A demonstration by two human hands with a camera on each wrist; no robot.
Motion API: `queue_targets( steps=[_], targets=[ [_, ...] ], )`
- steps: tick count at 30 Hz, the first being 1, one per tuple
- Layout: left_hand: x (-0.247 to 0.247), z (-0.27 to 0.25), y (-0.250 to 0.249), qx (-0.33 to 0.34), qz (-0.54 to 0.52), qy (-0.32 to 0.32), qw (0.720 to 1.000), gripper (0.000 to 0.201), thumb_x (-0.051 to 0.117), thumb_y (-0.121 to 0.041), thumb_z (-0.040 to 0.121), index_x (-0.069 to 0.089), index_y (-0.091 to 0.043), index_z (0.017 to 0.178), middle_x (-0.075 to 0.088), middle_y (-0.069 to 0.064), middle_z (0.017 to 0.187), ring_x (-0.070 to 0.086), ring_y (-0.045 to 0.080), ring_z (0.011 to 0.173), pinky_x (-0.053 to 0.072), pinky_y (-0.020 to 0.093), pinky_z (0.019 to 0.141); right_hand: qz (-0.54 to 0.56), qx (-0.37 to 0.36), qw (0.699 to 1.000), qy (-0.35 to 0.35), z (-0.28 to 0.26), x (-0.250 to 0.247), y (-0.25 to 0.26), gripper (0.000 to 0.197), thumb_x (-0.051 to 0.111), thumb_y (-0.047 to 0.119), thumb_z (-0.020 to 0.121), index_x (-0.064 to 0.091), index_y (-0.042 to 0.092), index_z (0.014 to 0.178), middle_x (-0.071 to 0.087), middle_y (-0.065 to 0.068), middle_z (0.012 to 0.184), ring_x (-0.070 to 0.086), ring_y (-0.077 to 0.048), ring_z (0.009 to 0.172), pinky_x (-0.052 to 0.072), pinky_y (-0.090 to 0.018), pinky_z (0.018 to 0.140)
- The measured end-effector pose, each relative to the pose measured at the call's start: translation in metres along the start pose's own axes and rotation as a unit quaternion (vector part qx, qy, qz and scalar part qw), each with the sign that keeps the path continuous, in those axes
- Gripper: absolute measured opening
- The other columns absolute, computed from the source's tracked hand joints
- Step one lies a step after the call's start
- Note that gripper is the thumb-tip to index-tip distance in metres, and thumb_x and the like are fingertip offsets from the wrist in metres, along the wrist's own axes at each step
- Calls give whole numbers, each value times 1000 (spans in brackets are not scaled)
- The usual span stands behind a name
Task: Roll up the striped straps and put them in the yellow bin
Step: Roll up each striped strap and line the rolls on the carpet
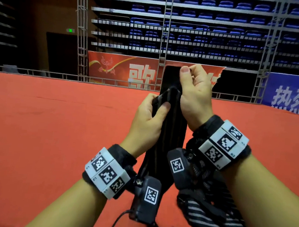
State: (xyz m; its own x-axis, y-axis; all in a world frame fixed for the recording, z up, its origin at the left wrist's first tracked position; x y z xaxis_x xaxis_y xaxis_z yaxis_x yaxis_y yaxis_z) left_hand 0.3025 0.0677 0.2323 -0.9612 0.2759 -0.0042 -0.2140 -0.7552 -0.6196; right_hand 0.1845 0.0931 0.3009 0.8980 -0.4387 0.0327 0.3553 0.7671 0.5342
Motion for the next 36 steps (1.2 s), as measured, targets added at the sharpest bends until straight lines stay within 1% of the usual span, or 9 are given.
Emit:
queue_targets(
  steps=[6,9,12,17,23,26,29,33,36],
  targets=[
    [-28,31,-21,-33,-58,-60,996,12,45,-11,103,53,-18,97,64,-5,94,64,10,91,52,33,88,57,152,970,182,-37,38,-51,36,53,36,93,49,10,118,62,-10,117,64,-18,102,53,-38,89],
    [-35,41,-22,-57,-65,-65,994,10,45,-13,103,54,-14,106,66,2,105,65,17,100,52,40,97,56,172,954,240,-69,39,-70,25,50,20,97,52,10,120,63,-6,112,61,-12,98,50,-36,91],
    [-41,40,-17,-73,-52,-72,993,18,48,-19,101,55,-9,115,65,14,118,64,28,111,49,48,100,84,200,922,322,-105,39,-83,34,58,16,85,54,10,118,65,-3,113,61,-10,102,50,-29,91],
    [-42,26,-3,-98,-26,-69,992,8,49,-21,102,54,-15,105,65,8,107,66,22,99,53,44,92,28,270,870,412,-156,40,-108,58,76,34,72,58,8,121,65,-21,120,63,-24,105,48,-52,94],
    [-42,12,-6,-89,-11,-55,994,7,48,-20,103,53,-20,97,63,-2,94,63,12,87,53,39,84,2,277,855,440,-170,44,-100,49,70,25,77,60,1,118,67,-17,117,63,-25,106,49,-49,99],
    [-43,4,-5,-90,-12,-36,995,7,48,-19,102,53,-19,98,63,-2,96,62,15,91,52,41,86,17,274,881,386,-149,39,-75,37,66,36,77,62,17,108,68,1,95,64,-17,85,51,-29,69],
    [-36,-6,-1,-97,2,-9,995,7,48,-16,102,51,-12,99,60,0,93,59,12,86,51,37,83,12,226,946,233,-97,22,-45,39,60,54,79,53,16,88,57,4,70,55,-15,63,45,-29,56],
    [-16,-17,9,-122,-4,58,991,8,49,-14,101,50,-9,95,54,0,83,53,9,74,45,22,64,13,125,983,135,-49,11,-13,29,51,26,99,54,-2,96,58,-9,82,56,-21,74,47,-35,65],
    [-11,-18,13,-123,-17,73,990,7,50,-11,100,50,-10,93,53,-2,79,52,5,66,44,18,60,1,95,988,124,-36,12,-12,17,46,7,100,62,5,105,66,-9,93,63,-18,83,52,-34,77]
  ],
)
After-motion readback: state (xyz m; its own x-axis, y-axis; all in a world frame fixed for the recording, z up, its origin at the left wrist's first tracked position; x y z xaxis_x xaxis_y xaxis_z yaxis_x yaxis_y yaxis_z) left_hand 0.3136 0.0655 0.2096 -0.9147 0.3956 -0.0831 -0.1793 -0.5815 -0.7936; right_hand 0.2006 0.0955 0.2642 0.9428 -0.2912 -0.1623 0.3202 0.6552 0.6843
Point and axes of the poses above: each hand's wrist, its own z-axis towards the middle knuckle, its own x-axis out of the palm, y = z × x, the point moved 9 cm from there along z, towards the middle knuckle
